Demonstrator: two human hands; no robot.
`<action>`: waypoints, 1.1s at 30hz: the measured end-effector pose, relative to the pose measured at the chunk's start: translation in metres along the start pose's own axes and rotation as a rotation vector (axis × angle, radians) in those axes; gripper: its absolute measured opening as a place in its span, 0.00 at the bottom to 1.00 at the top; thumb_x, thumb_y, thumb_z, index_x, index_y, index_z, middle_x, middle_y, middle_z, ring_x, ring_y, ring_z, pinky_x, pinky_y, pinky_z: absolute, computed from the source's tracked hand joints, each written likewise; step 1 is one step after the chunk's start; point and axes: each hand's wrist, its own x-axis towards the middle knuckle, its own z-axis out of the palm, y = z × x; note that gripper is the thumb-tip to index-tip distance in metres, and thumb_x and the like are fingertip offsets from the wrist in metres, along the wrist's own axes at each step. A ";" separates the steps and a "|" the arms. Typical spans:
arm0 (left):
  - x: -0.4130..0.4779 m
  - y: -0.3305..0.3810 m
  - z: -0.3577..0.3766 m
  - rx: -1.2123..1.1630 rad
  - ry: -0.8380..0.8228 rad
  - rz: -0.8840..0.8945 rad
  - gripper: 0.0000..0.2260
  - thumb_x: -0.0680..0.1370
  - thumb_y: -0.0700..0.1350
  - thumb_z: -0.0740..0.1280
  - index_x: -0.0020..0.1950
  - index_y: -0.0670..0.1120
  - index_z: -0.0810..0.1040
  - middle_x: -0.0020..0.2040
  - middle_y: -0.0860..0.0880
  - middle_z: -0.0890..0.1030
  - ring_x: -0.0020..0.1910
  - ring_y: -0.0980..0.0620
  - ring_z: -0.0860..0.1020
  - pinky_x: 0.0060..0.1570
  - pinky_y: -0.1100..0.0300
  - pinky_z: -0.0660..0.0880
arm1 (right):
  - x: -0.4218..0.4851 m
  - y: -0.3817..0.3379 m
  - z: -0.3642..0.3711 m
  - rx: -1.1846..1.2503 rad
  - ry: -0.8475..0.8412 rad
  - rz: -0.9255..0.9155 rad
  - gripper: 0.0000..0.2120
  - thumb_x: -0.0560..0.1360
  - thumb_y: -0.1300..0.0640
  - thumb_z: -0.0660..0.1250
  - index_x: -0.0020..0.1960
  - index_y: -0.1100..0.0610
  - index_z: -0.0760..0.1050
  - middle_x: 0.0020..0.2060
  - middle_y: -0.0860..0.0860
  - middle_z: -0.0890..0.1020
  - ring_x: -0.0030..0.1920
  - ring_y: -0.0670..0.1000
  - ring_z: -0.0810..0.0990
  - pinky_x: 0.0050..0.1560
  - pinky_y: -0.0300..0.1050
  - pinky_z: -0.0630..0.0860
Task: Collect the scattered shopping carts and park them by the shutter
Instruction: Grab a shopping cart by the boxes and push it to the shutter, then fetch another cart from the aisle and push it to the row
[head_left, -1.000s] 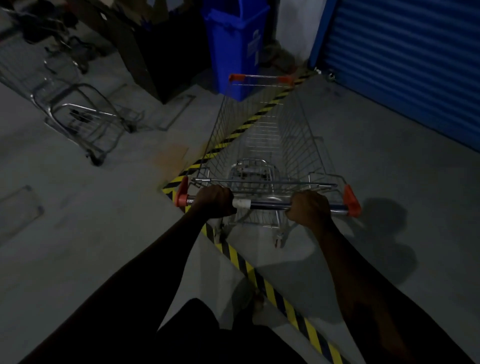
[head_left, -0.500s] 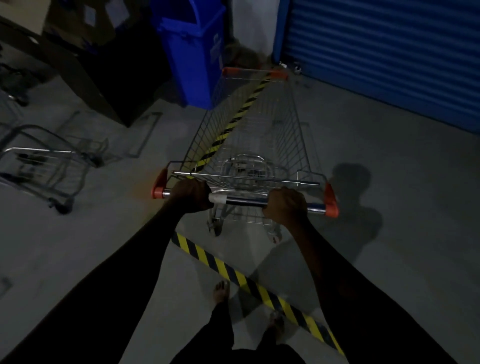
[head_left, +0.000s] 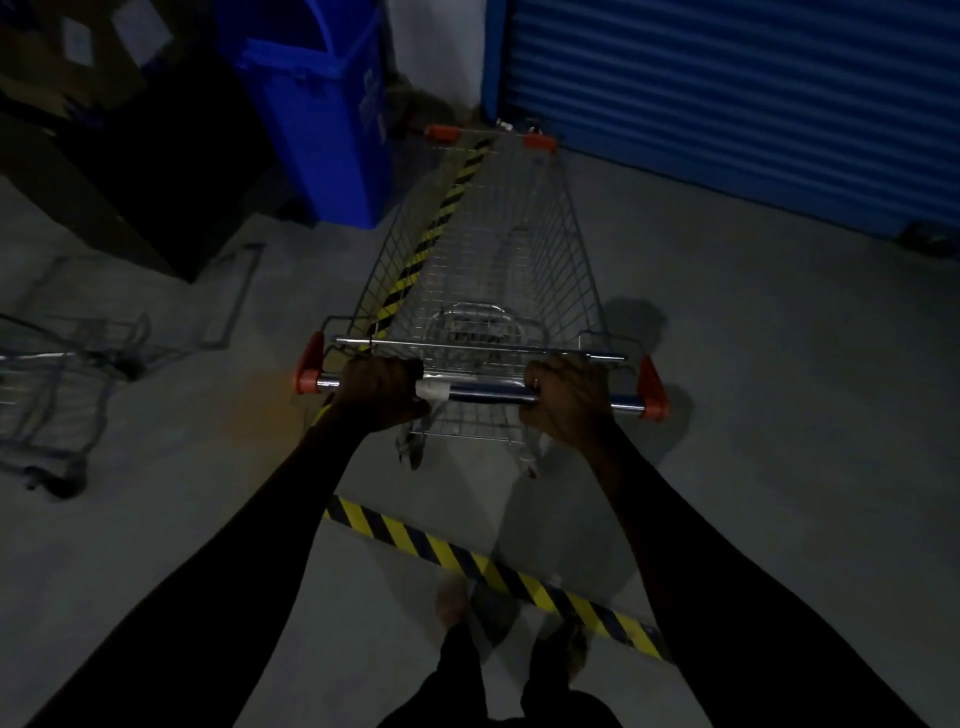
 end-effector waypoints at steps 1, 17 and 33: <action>-0.001 0.006 -0.001 -0.040 -0.017 -0.016 0.19 0.63 0.59 0.59 0.43 0.48 0.79 0.34 0.48 0.80 0.31 0.44 0.80 0.33 0.55 0.76 | -0.004 0.002 0.000 0.045 0.038 0.022 0.19 0.59 0.41 0.63 0.46 0.48 0.77 0.44 0.46 0.79 0.50 0.56 0.77 0.49 0.51 0.70; -0.016 0.312 -0.062 -1.652 -0.580 0.024 0.27 0.72 0.48 0.68 0.70 0.52 0.67 0.64 0.49 0.77 0.56 0.48 0.78 0.48 0.56 0.77 | -0.266 0.070 -0.105 1.714 0.508 0.747 0.21 0.78 0.48 0.64 0.69 0.51 0.67 0.62 0.49 0.78 0.63 0.56 0.76 0.61 0.57 0.75; -0.275 0.674 -0.122 -1.680 -1.608 0.234 0.34 0.73 0.63 0.50 0.77 0.53 0.60 0.73 0.41 0.69 0.69 0.35 0.69 0.61 0.35 0.66 | -0.741 0.076 -0.136 2.077 1.776 0.715 0.31 0.78 0.38 0.53 0.74 0.54 0.63 0.68 0.59 0.73 0.68 0.64 0.71 0.67 0.67 0.66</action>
